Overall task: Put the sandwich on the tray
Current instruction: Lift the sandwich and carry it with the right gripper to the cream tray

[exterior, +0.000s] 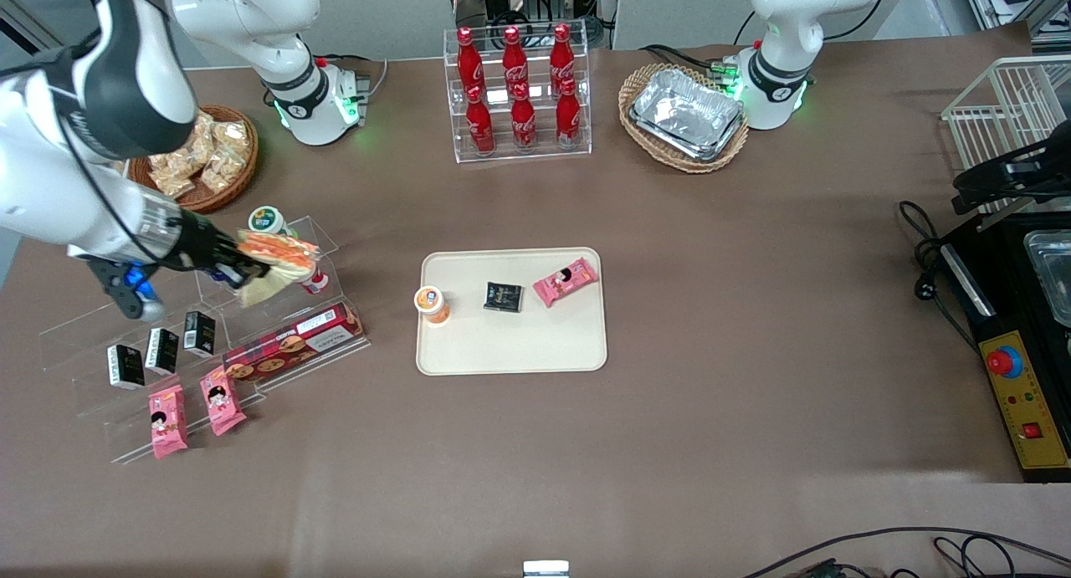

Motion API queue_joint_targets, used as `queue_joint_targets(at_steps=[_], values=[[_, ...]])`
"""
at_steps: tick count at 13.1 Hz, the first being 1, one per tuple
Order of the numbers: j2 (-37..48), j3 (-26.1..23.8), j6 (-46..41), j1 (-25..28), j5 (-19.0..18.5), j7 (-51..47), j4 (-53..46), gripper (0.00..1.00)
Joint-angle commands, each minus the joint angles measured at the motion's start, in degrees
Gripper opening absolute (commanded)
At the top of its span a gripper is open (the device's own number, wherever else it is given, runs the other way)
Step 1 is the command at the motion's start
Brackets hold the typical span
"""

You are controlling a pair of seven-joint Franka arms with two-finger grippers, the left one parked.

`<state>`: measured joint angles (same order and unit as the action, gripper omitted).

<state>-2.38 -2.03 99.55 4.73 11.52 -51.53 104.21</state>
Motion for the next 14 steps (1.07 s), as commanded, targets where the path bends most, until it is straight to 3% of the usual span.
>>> queue_joint_targets(at_steps=[1,8,14], values=[[-4.29,-3.84,2.73,0.01,2.9,-7.07,-3.14,0.0],[-12.37,-11.75,16.61,3.44,1.67,-24.39,-3.14,0.0],[-21.24,-14.14,26.56,8.8,-6.67,-39.6,-4.89,0.0]])
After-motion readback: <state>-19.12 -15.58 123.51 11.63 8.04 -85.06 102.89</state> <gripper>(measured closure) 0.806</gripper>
